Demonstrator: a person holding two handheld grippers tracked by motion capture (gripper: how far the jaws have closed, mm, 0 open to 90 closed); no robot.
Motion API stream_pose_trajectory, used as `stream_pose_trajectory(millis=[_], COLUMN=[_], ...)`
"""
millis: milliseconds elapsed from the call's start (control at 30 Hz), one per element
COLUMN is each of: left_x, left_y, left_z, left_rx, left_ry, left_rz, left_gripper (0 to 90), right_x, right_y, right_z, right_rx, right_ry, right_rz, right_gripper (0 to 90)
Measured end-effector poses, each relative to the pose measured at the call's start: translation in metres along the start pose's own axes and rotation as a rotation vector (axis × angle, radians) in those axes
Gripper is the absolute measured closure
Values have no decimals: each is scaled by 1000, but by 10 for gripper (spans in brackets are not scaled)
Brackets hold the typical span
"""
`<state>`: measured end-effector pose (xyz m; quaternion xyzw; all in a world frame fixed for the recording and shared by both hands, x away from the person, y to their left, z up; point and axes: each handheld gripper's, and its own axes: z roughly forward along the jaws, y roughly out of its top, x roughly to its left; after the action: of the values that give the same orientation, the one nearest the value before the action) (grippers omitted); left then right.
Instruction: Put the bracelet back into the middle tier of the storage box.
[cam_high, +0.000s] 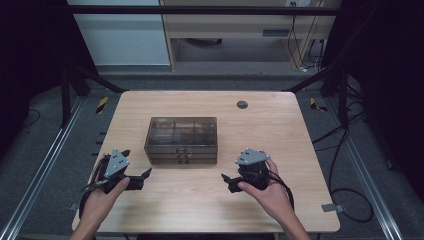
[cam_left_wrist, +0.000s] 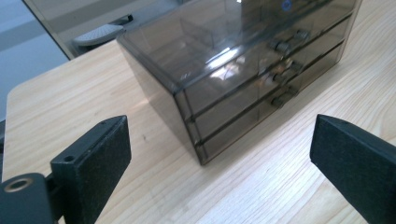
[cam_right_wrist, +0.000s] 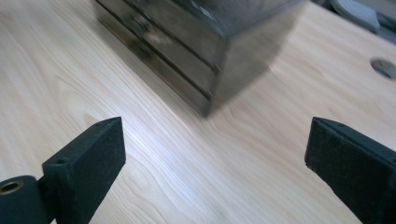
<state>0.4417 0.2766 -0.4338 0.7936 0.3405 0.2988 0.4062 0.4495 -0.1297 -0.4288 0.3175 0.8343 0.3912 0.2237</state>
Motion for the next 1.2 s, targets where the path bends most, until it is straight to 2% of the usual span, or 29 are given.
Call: stream_pose_trajectory(millis=[33,100,233,433,567,733,967,1200], left_x=[2,3,8,14,18,23,29,34], left_y=[-4,-8,-17,-29,-33,-33,-31,-33], left_z=[1,3,5,11,14,16,20,24], left_rx=[-3,2,7,16,27,24,9,8], left_ry=[1,6,20,28,30,40,50,59], left_rz=[15,22,11,-20,-32,-39,-44,-59], left_gripper=[53,45,45,46,46,46,45,45], right_x=[-5,-10,-19,-37,-45,-59,-75,-85], right_y=[-9,-17,-35,-58,-69,-79,-86,-91], right_z=[0,0,-3,-6,-8,-10,-12,-11], right_rx=[27,40,34,33,37,37,24,19], right_ry=[-13,-21,-31,-53,-75,-106,-140,-167], right_rz=[11,18,39,116,146,195,231,266], right_gripper=[62,62,58,59,59,62,66,68])
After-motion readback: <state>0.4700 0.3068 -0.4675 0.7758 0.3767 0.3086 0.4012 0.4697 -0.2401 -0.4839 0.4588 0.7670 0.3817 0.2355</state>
